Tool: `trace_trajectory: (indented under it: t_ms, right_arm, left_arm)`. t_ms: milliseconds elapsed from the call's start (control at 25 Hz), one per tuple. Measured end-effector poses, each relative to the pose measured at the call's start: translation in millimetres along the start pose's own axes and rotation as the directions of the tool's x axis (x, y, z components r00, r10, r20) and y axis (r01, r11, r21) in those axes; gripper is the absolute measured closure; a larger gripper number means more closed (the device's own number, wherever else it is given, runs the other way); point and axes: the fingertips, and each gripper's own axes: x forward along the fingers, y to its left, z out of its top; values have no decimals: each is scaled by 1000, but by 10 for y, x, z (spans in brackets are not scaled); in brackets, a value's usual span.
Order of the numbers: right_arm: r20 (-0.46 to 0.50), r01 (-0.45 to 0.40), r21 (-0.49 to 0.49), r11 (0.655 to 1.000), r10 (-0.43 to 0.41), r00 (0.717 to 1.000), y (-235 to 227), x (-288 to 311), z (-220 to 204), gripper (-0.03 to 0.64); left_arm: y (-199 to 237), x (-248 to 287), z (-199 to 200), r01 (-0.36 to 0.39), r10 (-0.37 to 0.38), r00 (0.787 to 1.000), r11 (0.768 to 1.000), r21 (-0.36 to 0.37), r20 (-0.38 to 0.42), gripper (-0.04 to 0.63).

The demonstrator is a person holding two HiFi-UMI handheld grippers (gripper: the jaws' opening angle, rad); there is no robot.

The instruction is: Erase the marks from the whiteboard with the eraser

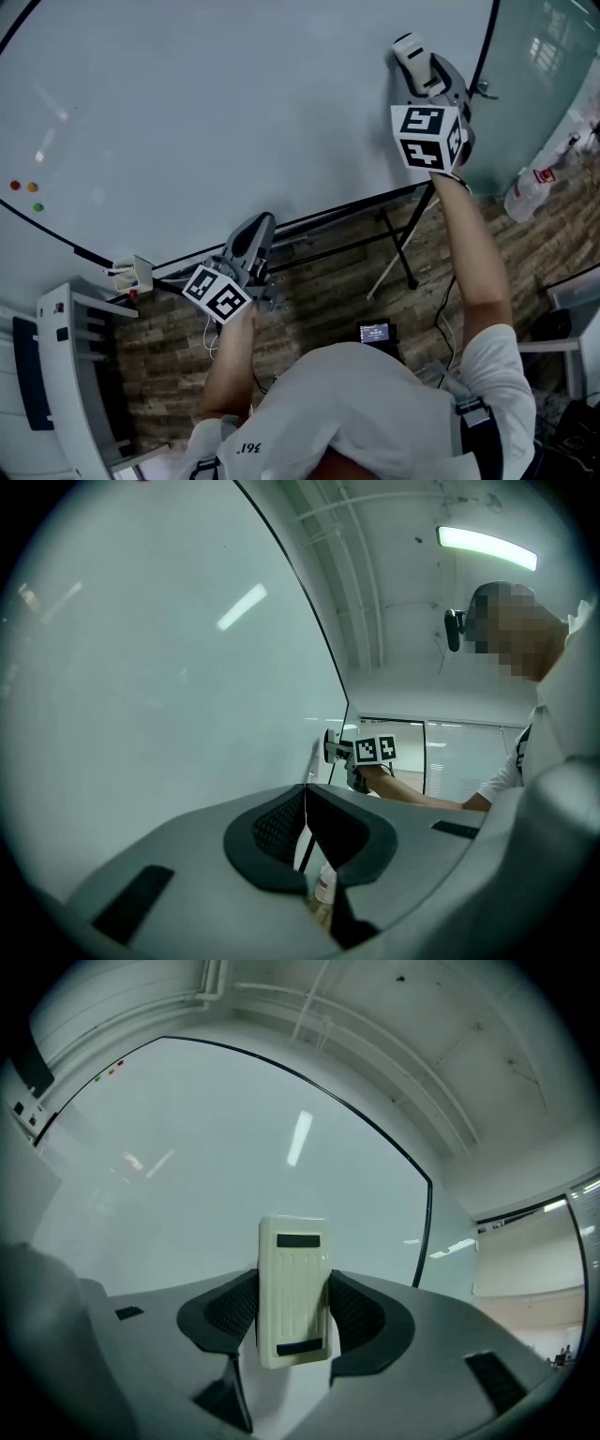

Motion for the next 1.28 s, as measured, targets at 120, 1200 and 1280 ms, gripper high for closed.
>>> trace_trajectory:
  t_ms: [120, 1200, 1280]
  right_arm:
    - [1, -29, 14, 999, 29, 1000, 127, -220, 3, 365]
    - [-141, -289, 353, 890, 356, 924, 2403, -2749, -74, 365]
    - [-149, -289, 365, 885, 363, 920, 2448, -2875, -105, 365]
  left_arm:
    - [-8, -182, 58, -2, 2, 1000, 1000, 3, 8, 589]
    - [-156, -2571, 34, -74, 76, 997, 992, -102, 19, 589]
    - [-179, -2646, 4, -72, 74, 997, 991, -109, 15, 589]
